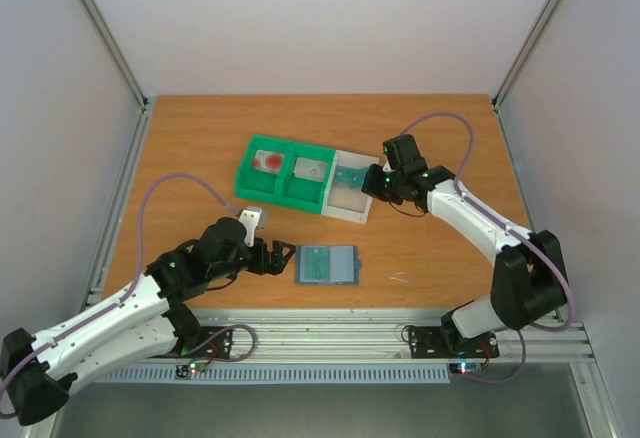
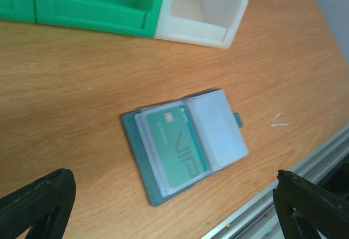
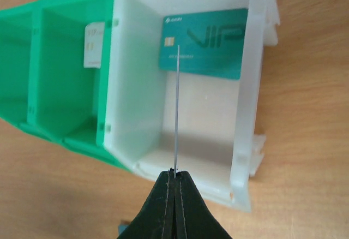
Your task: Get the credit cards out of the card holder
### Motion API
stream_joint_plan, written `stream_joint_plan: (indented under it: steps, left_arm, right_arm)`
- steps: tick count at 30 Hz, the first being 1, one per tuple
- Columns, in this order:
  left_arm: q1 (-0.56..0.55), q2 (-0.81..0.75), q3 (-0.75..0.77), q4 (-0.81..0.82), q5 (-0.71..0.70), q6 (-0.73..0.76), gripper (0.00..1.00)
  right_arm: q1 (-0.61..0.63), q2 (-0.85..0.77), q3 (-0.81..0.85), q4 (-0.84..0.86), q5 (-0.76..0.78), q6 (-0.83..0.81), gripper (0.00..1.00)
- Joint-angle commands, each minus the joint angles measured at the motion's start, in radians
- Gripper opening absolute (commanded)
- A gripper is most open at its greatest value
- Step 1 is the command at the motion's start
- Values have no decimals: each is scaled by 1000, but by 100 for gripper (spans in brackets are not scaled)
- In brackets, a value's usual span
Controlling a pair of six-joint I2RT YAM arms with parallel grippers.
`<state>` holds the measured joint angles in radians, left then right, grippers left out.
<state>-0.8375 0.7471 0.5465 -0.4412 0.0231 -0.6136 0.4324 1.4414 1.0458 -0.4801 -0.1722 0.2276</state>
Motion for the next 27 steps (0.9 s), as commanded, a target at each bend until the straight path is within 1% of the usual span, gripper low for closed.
stream_joint_plan:
  steps: [1,5,9,16,22,27]
  left_arm:
    - [-2,11,45,-53,-69,75,99]
    - [-2,11,33,-57,-86,76,99]
    - [-2,12,26,-47,-69,67,99]
    - [-2,2,29,-77,-87,40,99]
    - [-2,-24,10,-103,-92,19,99]
    - [-2,-46,-21,-85,-96,-21,99]
  right_arm:
    - [-45,86,71,42,-58,-5,1]
    - [-64,160,133,45,-98,4,1]
    - [-64,204,141,80,-122,19,1]
    - [-68,289,167,83,-146,16,1]
    - [-82,313,152,125,-166,25,1]
    - [-96,317,140,142,-191,25,1]
